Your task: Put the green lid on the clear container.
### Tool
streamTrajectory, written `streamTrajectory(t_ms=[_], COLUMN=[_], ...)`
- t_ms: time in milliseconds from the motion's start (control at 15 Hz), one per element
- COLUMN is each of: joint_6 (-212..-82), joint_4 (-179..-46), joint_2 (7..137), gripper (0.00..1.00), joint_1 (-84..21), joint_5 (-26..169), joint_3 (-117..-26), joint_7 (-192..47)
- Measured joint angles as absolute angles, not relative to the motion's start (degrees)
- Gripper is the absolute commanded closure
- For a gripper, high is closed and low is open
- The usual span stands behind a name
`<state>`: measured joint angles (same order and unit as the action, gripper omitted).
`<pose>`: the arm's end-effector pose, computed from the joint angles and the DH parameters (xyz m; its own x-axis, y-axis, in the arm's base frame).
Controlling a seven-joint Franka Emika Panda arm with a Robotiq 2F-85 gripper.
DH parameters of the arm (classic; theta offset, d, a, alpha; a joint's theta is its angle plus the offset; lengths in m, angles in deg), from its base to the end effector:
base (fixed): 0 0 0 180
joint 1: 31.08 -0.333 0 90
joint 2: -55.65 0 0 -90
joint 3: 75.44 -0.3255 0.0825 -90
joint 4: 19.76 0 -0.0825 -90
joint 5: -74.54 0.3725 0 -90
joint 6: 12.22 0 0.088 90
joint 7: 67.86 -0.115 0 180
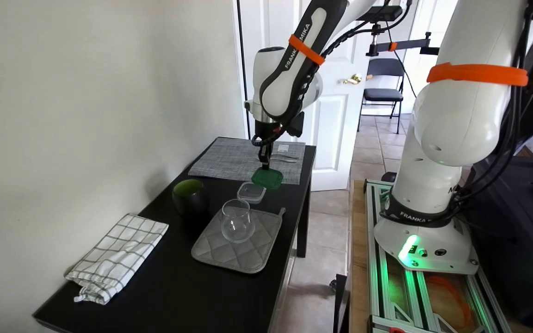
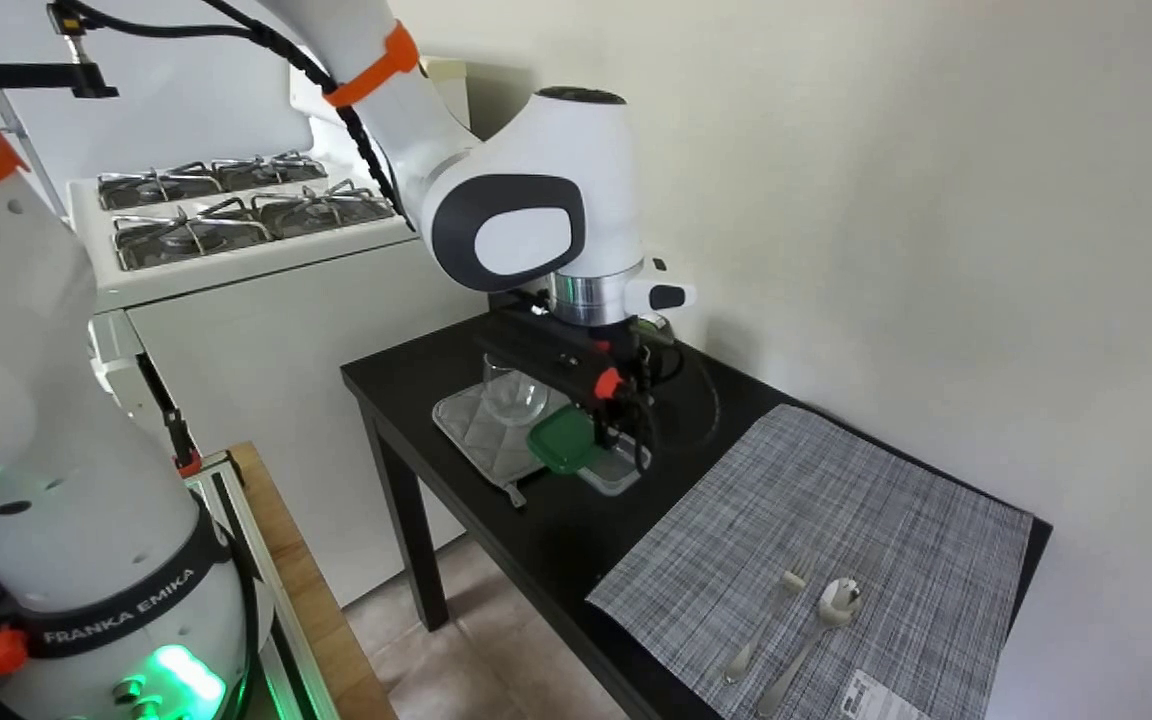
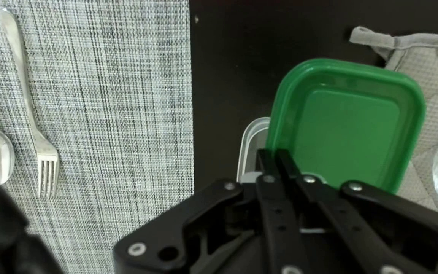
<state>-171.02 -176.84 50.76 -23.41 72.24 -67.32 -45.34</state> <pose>0.3873 -0.1068 0.2689 0.9825 0.1550 0.1031 0.1505 -0.9873 0.0500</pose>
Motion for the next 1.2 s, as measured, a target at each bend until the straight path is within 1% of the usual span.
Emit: streamTrajectory(t_ms=[467,1200], joint_6=[-175.9,-176.1], joint_4=[-174.9,-167.7], joint_2=[54.8,63.0], gripper=[0.99,0.99], joint_1=[-23.5,-23.5], joint_5=[72.1,72.2], joint_3=[-67.3,-68.1], joint_7=[-47.8,-48.0])
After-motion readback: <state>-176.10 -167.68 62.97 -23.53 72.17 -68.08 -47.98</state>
